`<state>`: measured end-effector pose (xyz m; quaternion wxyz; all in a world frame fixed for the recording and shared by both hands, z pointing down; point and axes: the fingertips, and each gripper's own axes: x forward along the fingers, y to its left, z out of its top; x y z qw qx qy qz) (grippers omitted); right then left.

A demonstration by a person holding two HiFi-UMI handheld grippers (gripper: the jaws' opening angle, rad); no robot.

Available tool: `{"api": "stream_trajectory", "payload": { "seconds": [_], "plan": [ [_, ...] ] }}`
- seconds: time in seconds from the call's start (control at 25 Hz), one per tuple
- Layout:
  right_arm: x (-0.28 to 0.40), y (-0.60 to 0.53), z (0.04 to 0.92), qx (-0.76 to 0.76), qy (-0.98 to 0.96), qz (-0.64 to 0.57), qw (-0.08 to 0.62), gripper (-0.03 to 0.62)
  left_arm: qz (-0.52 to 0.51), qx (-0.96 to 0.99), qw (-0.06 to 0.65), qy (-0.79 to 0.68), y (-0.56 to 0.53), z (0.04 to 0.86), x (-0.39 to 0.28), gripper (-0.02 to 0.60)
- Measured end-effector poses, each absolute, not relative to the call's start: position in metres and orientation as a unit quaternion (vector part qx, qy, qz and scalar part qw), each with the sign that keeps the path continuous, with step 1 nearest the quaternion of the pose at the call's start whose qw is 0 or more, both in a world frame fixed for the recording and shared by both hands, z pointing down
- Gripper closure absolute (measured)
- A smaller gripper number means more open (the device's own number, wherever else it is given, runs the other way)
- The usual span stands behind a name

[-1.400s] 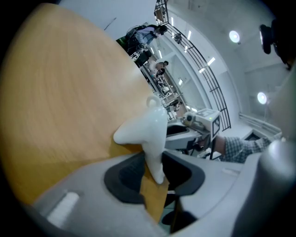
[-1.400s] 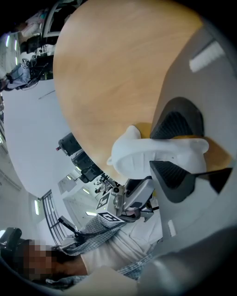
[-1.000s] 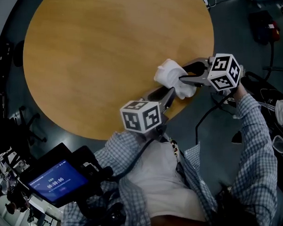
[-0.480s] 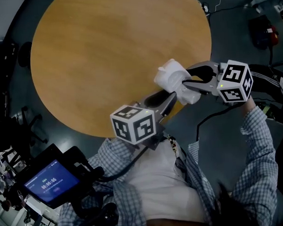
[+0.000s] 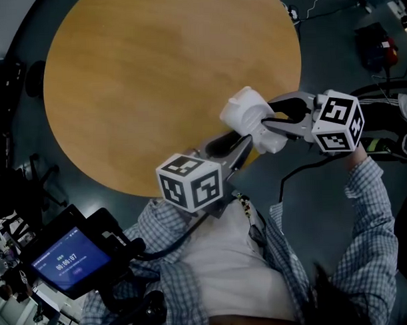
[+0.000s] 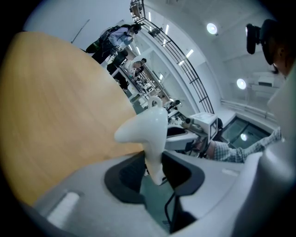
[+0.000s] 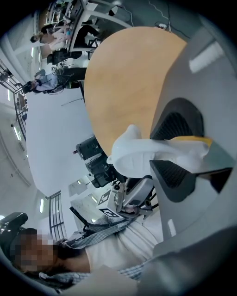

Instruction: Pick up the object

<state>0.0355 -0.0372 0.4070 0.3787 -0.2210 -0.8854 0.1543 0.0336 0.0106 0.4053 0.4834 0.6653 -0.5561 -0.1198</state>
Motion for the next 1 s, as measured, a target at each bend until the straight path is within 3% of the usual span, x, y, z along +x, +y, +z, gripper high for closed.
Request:
{"api": "stream_trajectory", "payload": {
  "seconds": [1.0],
  "plan": [
    [0.0348, -0.0360, 0.4091, -0.226, -0.883, 0.161, 0.379, 0.450, -0.111, 0.666, 0.483, -0.558, 0.0116, 0.4067, 0.0331, 0.465]
  ]
}}
